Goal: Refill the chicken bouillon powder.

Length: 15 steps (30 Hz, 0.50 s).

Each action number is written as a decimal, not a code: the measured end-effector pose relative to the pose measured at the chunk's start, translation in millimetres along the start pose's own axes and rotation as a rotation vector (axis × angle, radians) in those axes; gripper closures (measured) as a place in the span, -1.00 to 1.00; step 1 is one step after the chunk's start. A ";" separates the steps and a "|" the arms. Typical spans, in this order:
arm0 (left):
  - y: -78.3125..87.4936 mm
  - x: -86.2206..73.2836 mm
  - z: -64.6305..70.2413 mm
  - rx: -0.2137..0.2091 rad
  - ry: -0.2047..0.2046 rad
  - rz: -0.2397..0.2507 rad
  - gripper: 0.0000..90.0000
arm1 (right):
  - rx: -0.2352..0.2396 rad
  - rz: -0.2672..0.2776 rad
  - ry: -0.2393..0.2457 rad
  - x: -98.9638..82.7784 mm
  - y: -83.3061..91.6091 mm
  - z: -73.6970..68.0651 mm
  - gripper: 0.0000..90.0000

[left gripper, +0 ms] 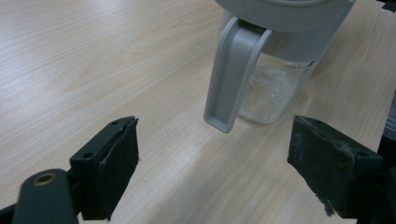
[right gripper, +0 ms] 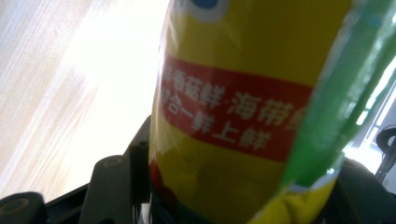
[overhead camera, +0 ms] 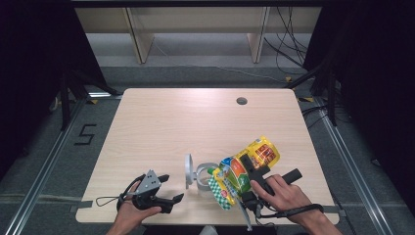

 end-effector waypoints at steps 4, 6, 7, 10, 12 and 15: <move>-0.6 -0.2 1.3 -0.007 0.005 -0.003 -0.65 | -0.008 -0.005 0.042 -1.1 1.4 2.3 -0.01; -0.5 -0.8 1.0 -0.002 -0.004 -0.011 -0.65 | -0.010 -0.017 0.086 -1.3 3.9 3.8 0.00; -0.5 -0.8 1.1 -0.001 -0.002 -0.011 -0.65 | -0.010 -0.013 0.090 -0.9 4.4 4.1 0.00; -0.7 -0.1 -0.1 -0.003 -0.019 -0.002 -0.65 | -0.014 -0.018 0.081 -1.3 6.6 4.7 0.01; -0.6 -0.7 -0.2 0.002 -0.007 -0.008 -0.65 | -0.021 -0.027 0.106 -2.1 7.5 6.7 0.01; -0.5 -0.5 0.2 -0.006 -0.003 -0.007 -0.65 | -0.027 -0.026 0.111 -2.9 8.6 8.8 0.01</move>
Point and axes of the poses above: each handheld gripper's, and its own axes: y roughly backward along the jaws, x roughly out of its top, z roughly to its right, the point moved 7 cm from there along -y, roughly forward along the jaws, and after that the axes turned 11 degrees about x, right-handed, at the moved point
